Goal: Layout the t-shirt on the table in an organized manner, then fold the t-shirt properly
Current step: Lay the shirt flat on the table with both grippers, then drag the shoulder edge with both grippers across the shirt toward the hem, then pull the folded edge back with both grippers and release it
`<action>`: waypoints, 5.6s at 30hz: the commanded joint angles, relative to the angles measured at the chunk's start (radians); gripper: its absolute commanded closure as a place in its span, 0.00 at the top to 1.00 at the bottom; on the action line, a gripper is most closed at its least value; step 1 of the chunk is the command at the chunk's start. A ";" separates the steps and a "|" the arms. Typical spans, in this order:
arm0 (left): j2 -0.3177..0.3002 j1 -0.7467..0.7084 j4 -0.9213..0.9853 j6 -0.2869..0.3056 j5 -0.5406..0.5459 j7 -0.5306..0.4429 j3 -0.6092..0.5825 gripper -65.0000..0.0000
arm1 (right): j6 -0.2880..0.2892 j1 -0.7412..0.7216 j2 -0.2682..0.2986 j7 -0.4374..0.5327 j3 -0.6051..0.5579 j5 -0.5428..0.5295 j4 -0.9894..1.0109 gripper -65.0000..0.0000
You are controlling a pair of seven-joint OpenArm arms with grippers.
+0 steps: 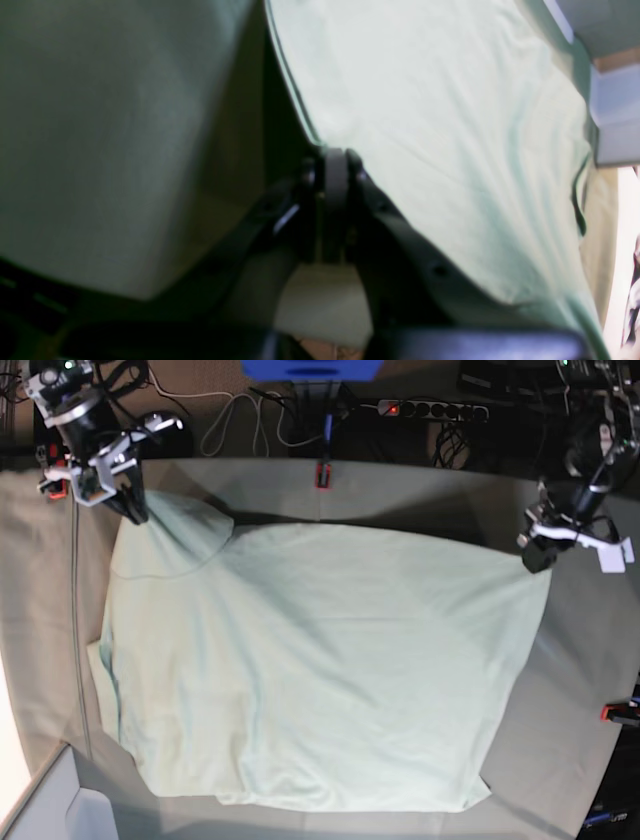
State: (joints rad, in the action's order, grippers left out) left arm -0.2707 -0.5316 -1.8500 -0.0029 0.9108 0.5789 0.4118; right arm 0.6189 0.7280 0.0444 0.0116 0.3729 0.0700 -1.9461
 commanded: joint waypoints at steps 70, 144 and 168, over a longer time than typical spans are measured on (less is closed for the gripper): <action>-0.060 0.494 0.507 -0.004 -0.003 0.091 -0.020 0.00 | 0.079 -0.574 0.128 -0.062 0.094 0.009 0.475 0.00; 0.093 0.552 0.674 0.002 -0.325 0.080 0.069 0.05 | 0.079 -0.551 0.053 -0.063 0.180 0.216 0.575 0.36; 0.060 0.551 0.589 0.002 -0.325 0.088 0.071 0.00 | 0.079 -0.549 0.048 -0.085 0.180 0.216 0.614 0.00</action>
State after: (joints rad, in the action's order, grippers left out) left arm -0.1993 0.0067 -1.2400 -0.0036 0.5808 0.6777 0.4778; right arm 0.6937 0.1833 0.0830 -0.0879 0.5499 0.3000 -1.3174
